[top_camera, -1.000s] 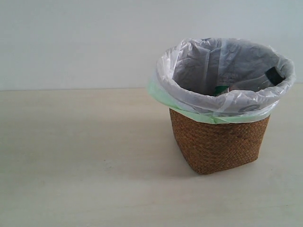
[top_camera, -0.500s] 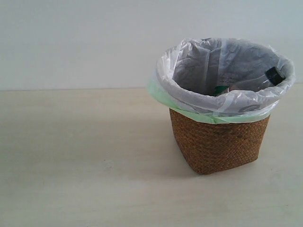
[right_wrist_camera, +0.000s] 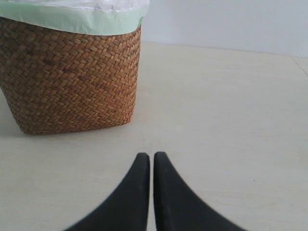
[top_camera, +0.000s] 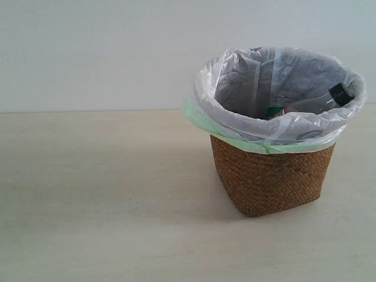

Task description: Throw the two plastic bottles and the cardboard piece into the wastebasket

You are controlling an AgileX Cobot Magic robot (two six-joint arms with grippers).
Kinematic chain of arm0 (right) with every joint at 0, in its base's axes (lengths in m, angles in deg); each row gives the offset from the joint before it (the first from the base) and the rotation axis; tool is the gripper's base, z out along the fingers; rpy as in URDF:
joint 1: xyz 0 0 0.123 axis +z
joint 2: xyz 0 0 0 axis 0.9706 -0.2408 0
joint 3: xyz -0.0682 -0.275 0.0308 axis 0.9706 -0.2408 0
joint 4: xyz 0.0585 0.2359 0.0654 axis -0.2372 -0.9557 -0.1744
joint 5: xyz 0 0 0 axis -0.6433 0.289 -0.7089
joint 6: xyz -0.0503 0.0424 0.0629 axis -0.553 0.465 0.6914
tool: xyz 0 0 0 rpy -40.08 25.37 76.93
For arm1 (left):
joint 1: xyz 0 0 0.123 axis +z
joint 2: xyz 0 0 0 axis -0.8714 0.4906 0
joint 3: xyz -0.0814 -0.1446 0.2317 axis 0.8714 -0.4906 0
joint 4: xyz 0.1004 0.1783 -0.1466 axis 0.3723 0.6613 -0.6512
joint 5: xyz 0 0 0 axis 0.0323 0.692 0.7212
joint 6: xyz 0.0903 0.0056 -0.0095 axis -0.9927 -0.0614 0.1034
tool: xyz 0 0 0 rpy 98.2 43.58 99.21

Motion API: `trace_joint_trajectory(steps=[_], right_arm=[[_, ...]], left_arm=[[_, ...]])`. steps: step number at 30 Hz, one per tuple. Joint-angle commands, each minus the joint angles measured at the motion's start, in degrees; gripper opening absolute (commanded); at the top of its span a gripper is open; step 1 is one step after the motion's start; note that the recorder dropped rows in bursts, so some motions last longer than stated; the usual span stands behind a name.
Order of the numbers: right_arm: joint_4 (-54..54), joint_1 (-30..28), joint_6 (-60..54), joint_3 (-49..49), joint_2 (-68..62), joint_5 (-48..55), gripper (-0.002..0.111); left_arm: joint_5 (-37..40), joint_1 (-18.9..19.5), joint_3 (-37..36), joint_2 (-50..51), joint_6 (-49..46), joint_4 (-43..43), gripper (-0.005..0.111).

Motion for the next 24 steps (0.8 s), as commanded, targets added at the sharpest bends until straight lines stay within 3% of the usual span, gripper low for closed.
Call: trace_joint_trajectory(steps=[1,8,12,19,24], right_arm=[[0.1,-0.3,0.0,0.0,0.3,-0.5,0.0],[0.1,-0.3,0.0,0.0,0.3,-0.3,0.0],[0.1,-0.3,0.0,0.0,0.3,-0.3,0.0],[0.1,-0.3,0.0,0.0,0.3,-0.3,0.0],[0.1,-0.3,0.0,0.0,0.3,-0.3,0.0]], left_arm=[[0.5,6.4,-0.2,-2.8,0.7,-0.1,0.004],[-2.4,22.4,-0.2,-2.8,0.7,-0.5,0.004],[-4.8,28.1,-0.2,-2.8,0.7,-0.5,0.004],[-9.4,29.9,-0.2,-2.8,-0.3,0.2,0.004],[-12.6,29.9,-2.9,-2.8,1.7,11.5,0.004]])
